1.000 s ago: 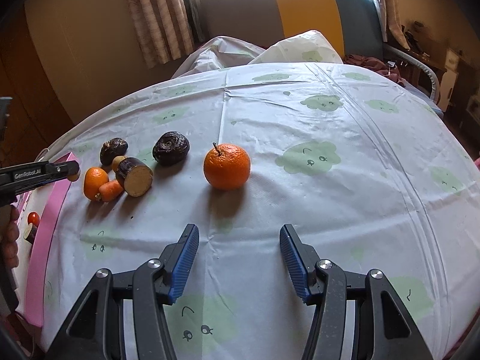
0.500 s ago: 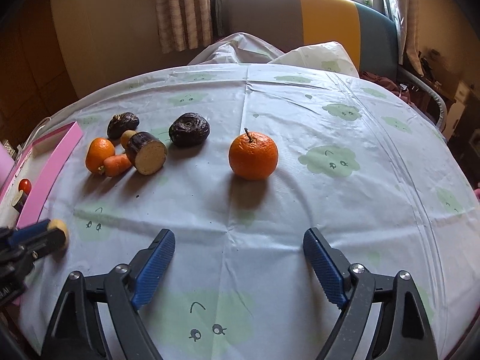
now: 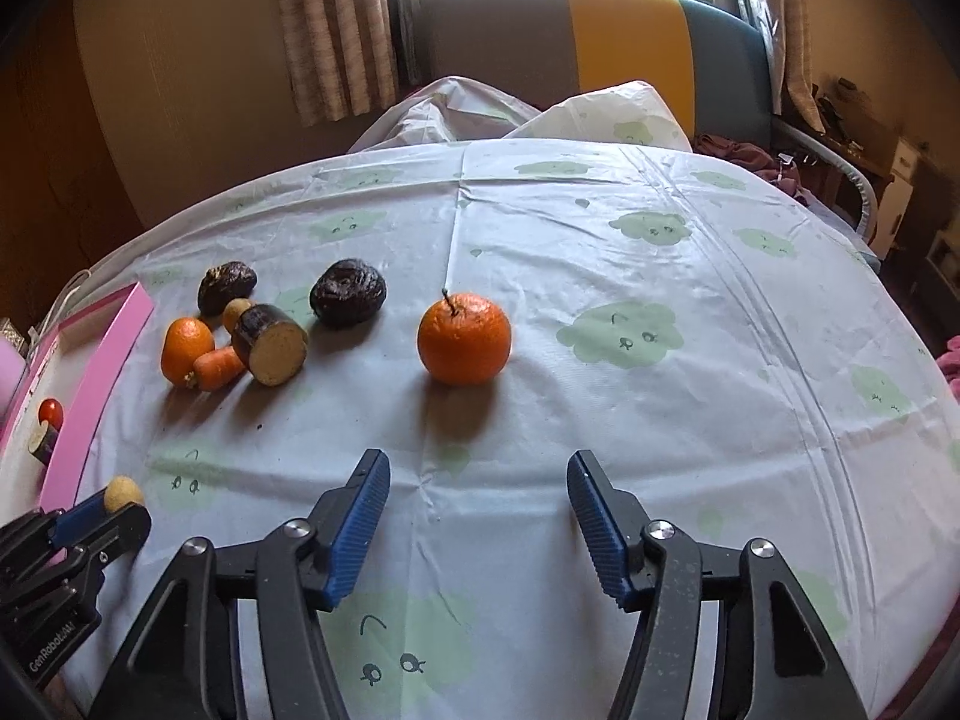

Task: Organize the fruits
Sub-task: 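Carry the potato into the tray and release it from the left gripper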

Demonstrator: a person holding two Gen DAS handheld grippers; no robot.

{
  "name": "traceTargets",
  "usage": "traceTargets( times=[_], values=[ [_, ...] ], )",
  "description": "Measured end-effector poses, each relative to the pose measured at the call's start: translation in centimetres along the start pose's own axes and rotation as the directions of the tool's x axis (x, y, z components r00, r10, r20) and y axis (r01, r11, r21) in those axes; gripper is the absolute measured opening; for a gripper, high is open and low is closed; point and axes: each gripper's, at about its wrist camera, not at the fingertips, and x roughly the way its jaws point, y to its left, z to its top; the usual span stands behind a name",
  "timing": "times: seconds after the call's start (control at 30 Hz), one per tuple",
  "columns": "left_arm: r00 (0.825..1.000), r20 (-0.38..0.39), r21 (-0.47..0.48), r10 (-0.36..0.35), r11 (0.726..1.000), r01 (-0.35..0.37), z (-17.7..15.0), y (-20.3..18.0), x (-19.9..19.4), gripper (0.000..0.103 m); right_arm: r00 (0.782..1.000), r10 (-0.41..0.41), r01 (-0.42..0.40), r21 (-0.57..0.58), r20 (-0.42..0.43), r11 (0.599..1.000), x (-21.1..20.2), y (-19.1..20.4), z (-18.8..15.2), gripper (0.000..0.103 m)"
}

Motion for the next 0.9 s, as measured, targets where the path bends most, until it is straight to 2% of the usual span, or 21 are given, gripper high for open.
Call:
traceTargets(
  times=[0.17, 0.4, 0.43, 0.47, 0.9],
  values=[
    [1.0, 0.01, 0.006, 0.002, 1.0, -0.002, -0.1, 0.0, 0.0, 0.026, 1.0, -0.01, 0.01, -0.007, 0.011, 1.0, 1.0, 0.3, 2.3, 0.067],
    [1.0, 0.014, 0.008, -0.002, 1.0, 0.002, -0.2, 0.0, -0.1, 0.026, 0.995, -0.097, 0.096, -0.049, -0.016, 0.994, 4.3, 1.4, 3.7, 0.067],
    [1.0, 0.013, 0.005, -0.003, 1.0, 0.003, -0.2, 0.0, -0.1, 0.027, 0.994, -0.101, 0.1, -0.054, -0.028, 0.994, 4.7, 1.5, 3.7, 0.056],
    [1.0, 0.013, 0.004, -0.004, 1.0, 0.004, -0.2, 0.1, -0.1, 0.027, 0.995, -0.089, 0.087, -0.058, -0.045, 0.995, 5.1, 1.6, 3.7, 0.039],
    [1.0, -0.003, 0.017, 0.002, 1.0, -0.002, 0.0, 0.0, -0.2, 0.026, 0.997, -0.064, 0.063, -0.03, -0.044, 0.998, 5.5, 1.1, 3.6, 0.04]
  ],
)
